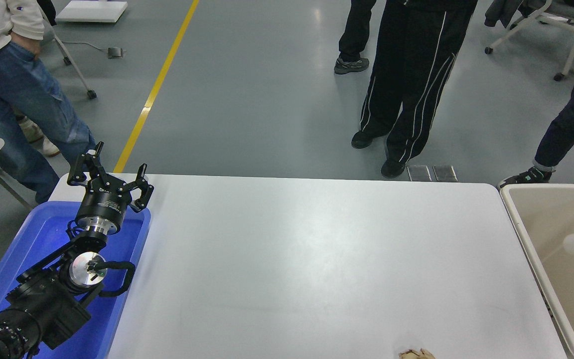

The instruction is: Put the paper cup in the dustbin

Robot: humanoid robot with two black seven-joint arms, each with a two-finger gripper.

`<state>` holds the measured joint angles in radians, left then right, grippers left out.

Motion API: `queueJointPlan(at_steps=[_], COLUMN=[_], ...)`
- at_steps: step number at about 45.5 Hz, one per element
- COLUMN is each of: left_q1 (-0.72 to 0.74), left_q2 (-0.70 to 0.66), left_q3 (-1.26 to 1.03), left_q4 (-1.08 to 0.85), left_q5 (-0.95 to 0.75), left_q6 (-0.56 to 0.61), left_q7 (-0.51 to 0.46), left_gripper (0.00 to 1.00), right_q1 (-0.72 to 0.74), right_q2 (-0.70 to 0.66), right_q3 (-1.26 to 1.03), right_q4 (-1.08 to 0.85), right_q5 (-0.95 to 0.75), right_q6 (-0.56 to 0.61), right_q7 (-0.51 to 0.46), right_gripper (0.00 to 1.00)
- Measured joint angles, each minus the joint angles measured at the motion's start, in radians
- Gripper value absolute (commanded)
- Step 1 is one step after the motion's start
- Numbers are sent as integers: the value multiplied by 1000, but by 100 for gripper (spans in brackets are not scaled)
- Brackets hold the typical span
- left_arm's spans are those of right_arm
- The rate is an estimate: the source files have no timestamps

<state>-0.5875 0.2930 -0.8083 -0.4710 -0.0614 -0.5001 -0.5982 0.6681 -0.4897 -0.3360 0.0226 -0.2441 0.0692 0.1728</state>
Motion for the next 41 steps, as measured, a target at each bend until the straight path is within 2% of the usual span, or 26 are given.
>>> queueJointPlan(at_steps=[21,22,24,31,33,37,41], left_q1=[0,0,0,0,0,0,0], left_q2=[0,0,0,0,0,0,0], left_q3=[0,0,0,0,0,0,0], left_q4=[0,0,0,0,0,0,0], left_q5=[0,0,0,0,0,0,0], left_q6=[0,0,0,0,0,0,0], left_q7=[0,0,0,0,0,0,0], left_gripper=[100,100,100,100,100,100,100], right_q1=[-32,-32,-32,-34,-34,-32,-28], right_q2=[23,23,23,23,23,23,23], right_q3=[20,21,21,22,23,30,50], right_q4=[-5,-5,-5,-6,-6,-5,-1], right_q5=[3,3,3,3,3,3,3], right_q6=[-23,-26,-31,-68,-81,-107,-128], right_q7=[-10,-11,-11,-11,-11,-10,-9], right_gripper=[0,3,17,74,88,97,99])
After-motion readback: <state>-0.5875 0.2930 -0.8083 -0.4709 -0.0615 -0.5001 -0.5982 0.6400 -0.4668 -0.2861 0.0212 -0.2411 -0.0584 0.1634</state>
